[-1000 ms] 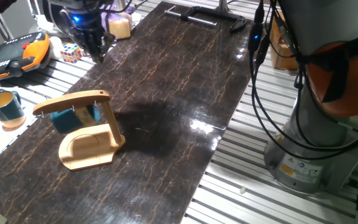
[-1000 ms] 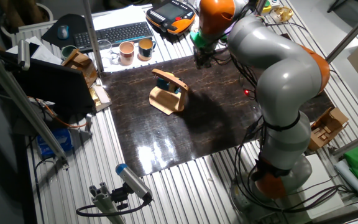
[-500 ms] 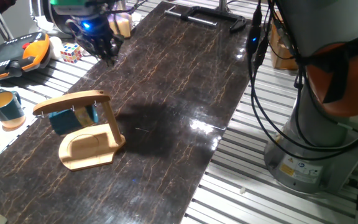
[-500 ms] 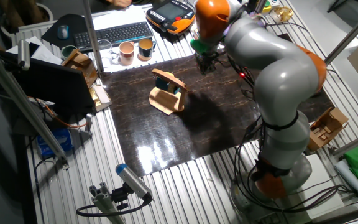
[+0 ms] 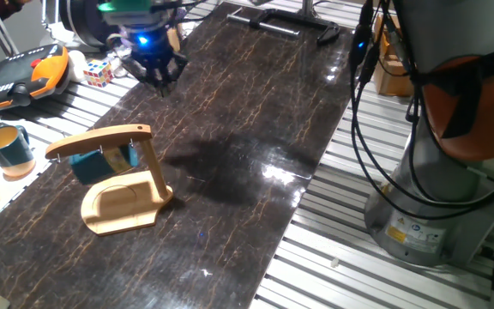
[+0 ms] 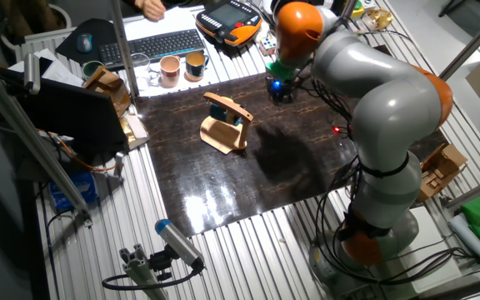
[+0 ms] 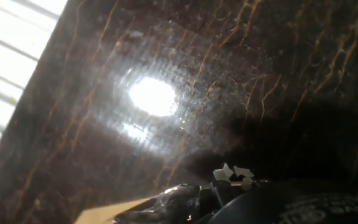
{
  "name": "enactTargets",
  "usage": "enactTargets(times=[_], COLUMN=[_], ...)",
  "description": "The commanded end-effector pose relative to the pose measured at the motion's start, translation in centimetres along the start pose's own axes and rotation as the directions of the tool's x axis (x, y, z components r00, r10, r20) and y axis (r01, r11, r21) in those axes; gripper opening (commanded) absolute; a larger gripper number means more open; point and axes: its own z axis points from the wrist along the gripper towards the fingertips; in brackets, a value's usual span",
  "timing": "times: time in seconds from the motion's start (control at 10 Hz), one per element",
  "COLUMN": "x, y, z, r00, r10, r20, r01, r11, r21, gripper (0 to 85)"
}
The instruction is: Put the cup on the cup rack
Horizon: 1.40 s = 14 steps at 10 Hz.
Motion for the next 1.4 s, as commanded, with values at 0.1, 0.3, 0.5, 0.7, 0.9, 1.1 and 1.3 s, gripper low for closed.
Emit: enactTargets(times=[0.1,0.3,0.5,0.7,0.9,1.1,1.3], x=[0.0,0.2,0.1,0.1,0.0,0.0,0.0], y=[-0.6,-1.2,-1.6,-1.7,-1.7,-1.7,-1.7], z=[-0.2,0.0,0.2,0.2,0.2,0.2,0.2], r00=[0.737,0.705,0.657,0.590,0.550,0.542,0.545], r10=[-0.676,-0.709,-0.753,-0.807,-0.835,-0.840,-0.838], r20=[-0.013,-0.016,-0.020,-0.019,-0.018,-0.023,-0.017], r01=[0.676,0.709,0.753,0.807,0.835,0.840,0.838], r11=[0.737,0.705,0.658,0.591,0.550,0.543,0.545], r21=[-0.025,-0.027,-0.033,-0.006,-0.005,-0.020,-0.019], gripper=[0.7,0.7,0.7,0.7,0.7,0.7,0.7])
